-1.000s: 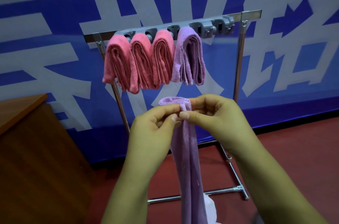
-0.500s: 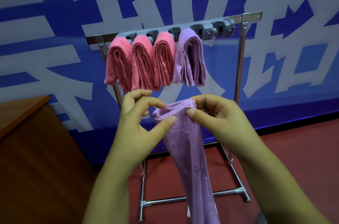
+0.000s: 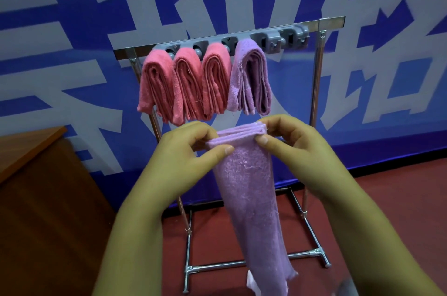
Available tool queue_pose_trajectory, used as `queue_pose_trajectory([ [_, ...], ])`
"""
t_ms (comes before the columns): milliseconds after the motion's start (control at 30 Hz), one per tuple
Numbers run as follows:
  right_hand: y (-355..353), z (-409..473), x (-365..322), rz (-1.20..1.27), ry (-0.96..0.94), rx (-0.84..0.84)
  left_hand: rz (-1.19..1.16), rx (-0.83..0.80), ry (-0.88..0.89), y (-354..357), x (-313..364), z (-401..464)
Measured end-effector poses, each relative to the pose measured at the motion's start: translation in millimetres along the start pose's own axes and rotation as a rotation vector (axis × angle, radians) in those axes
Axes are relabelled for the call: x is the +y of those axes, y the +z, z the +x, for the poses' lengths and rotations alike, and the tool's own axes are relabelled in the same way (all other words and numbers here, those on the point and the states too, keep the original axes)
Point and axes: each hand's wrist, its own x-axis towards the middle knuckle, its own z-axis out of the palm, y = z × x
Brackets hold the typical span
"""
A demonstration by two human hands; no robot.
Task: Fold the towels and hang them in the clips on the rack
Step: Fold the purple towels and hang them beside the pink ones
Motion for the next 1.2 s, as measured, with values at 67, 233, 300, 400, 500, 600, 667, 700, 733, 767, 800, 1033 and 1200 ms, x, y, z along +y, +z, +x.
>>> queue_pose_trajectory([
  [67,-2.0,2.5,-3.7,0.02,-0.027,-0.001,-0.092,0.015,-0.031,-0.8,3.9,3.0],
  [233,1.4,4.5,-6.0,0.043,-0.048,0.004,-0.147,-0.035,-0.036,-7.1,5.1,8.7],
  [300,6.9,5.4,-7.7,0.036,-0.053,-0.013,-0.023,-0.158,-0.012,-10.1,8.5,9.2],
  [400,17.8,7.1,-7.2,0.007,-0.066,-0.044,0.109,-0.231,0.054,-12.8,15.4,13.2],
  [500,24.4,8.4,-1.9,0.074,-0.053,-0.031,0.178,-0.228,0.106,-16.1,18.1,19.0],
  [600,27.3,6.6,9.6,0.166,0.01,-0.092,0.196,-0.258,0.088,-18.9,14.0,24.7],
  [667,26.7,3.4,22.5,0.098,0.049,-0.178,0.173,-0.266,0.074,-18.9,13.8,26.8],
  [700,25.8,1.6,30.6,0.05,0.076,-0.219,0.166,-0.255,0.075,-19.1,14.8,27.6],
  [733,24.4,-0.6,38.8,0.021,0.114,-0.253,0.169,-0.238,0.076,-19.4,16.0,28.4],
  [767,22.5,-2.9,49.0,0.015,0.161,-0.274,0.175,-0.222,0.078,-20.2,17.9,29.0],
  [800,20.5,-5.8,58.5,0.018,0.203,-0.289,0.183,-0.208,0.079,-21.4,19.9,29.6],
  [1033,17.8,-32.6,111.4,-0.017,0.321,-0.334,0.201,-0.174,0.11,-33.0,35.6,36.6],
  [1200,14.1,-37.7,119.4,0.267,0.366,-0.264,0.211,-0.174,0.104,-38.0,43.2,43.4],
])
